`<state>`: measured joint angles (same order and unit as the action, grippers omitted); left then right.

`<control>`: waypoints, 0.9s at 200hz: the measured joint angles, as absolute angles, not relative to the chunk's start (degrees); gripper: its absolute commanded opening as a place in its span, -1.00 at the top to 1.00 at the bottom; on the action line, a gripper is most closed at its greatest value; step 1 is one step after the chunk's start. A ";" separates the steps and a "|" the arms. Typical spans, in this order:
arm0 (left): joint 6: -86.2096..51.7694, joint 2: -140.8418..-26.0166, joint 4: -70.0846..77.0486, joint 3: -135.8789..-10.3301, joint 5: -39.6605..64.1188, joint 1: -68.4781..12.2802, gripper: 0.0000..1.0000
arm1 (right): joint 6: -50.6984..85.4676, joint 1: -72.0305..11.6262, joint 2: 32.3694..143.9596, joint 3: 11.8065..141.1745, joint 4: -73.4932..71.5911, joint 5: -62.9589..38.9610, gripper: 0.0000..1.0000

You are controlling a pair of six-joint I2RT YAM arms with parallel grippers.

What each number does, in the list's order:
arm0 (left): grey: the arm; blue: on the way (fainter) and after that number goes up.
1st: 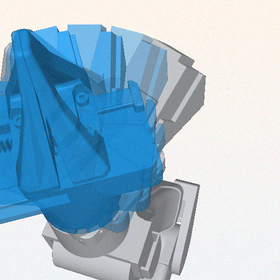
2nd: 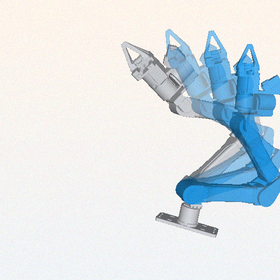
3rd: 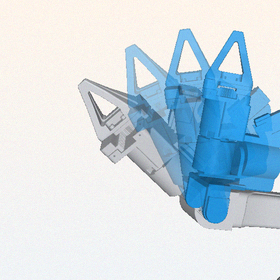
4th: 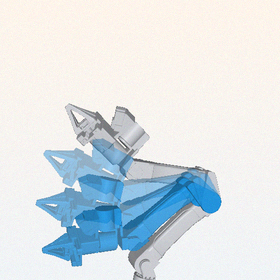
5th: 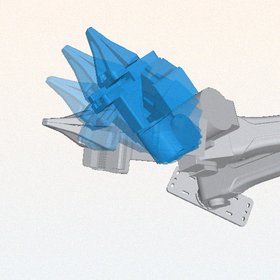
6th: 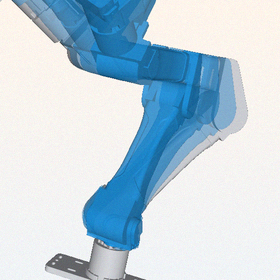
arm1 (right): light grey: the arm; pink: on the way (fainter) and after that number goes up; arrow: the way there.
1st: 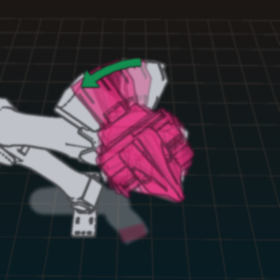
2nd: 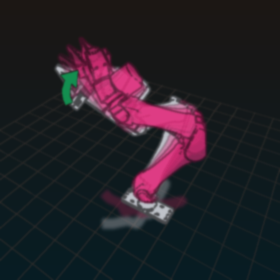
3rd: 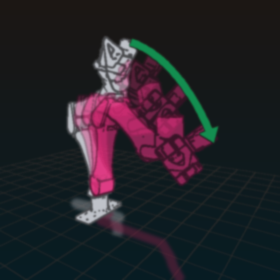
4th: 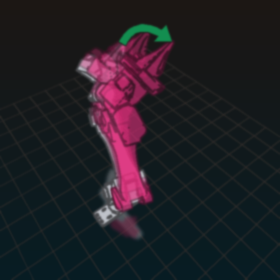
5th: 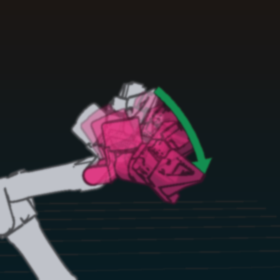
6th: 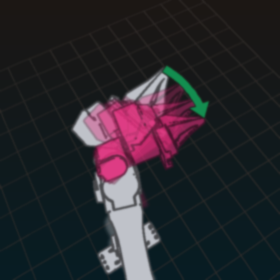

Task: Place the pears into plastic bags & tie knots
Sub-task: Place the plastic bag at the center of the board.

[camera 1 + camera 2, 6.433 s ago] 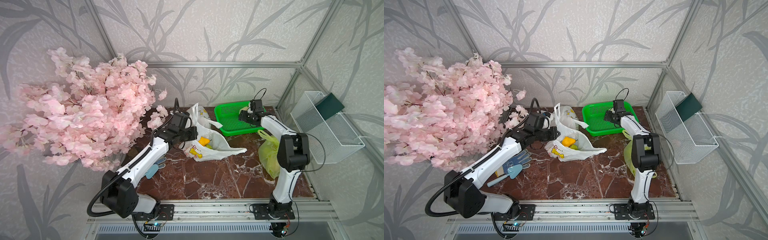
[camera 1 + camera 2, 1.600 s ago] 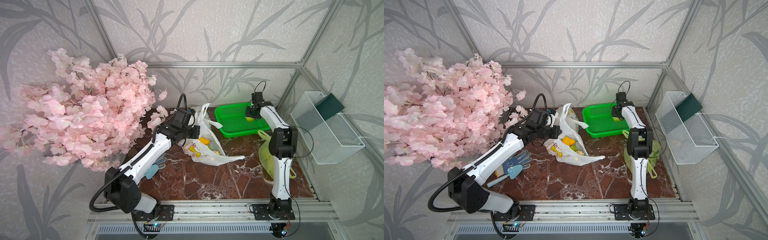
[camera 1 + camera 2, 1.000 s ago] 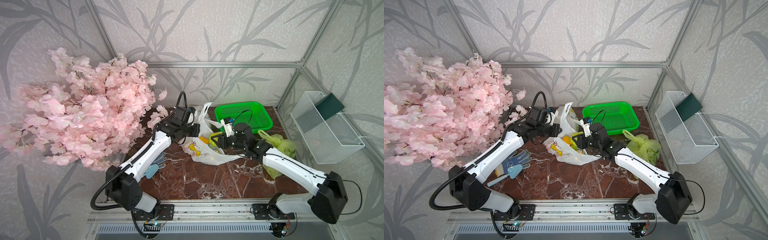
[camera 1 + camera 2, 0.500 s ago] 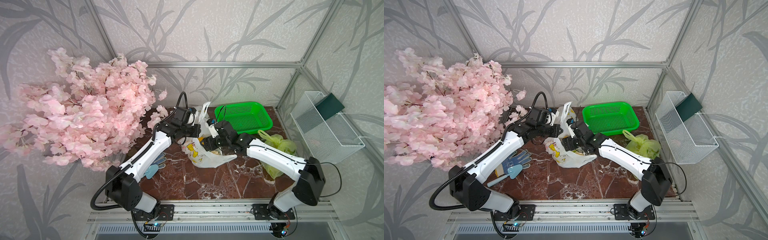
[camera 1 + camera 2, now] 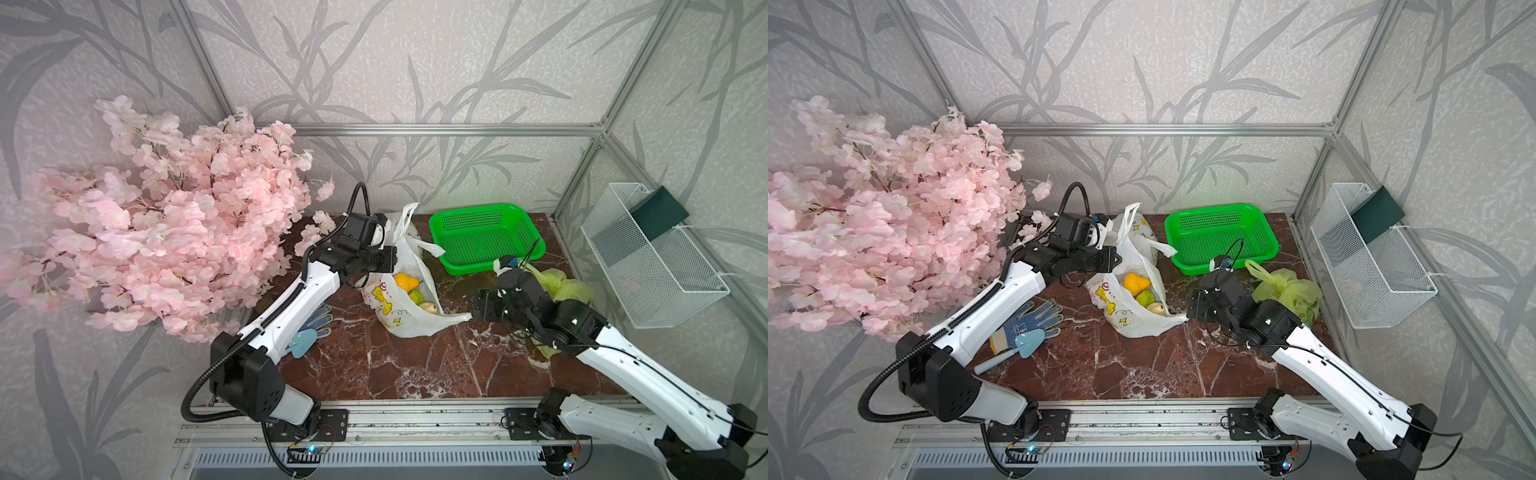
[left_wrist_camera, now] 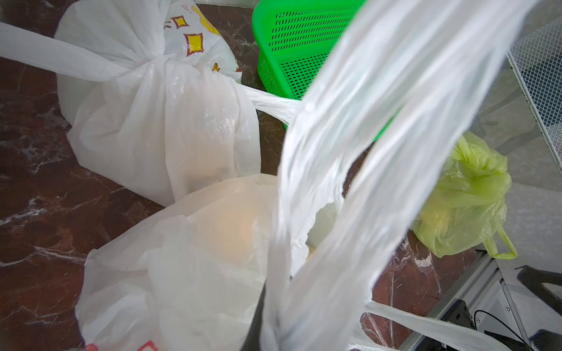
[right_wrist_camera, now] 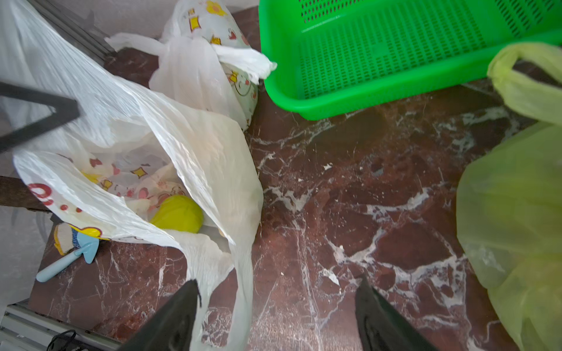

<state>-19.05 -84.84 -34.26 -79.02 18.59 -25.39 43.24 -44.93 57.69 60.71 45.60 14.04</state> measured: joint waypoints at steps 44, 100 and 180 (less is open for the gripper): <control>-19.16 -84.77 -33.85 -78.65 18.59 -25.39 1.00 | 52.25 -50.04 57.76 56.80 46.74 11.84 -0.62; -19.51 -83.90 -33.85 -77.73 18.52 -25.43 1.00 | 56.14 -50.87 60.20 55.20 41.15 9.32 0.09; -18.98 -77.89 -35.99 -77.73 14.96 -25.54 1.00 | 47.90 -46.72 67.22 75.20 39.33 -0.34 1.00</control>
<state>-18.98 -77.89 -35.99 -77.73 14.96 -25.54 47.90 -46.72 67.22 75.20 39.33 -0.34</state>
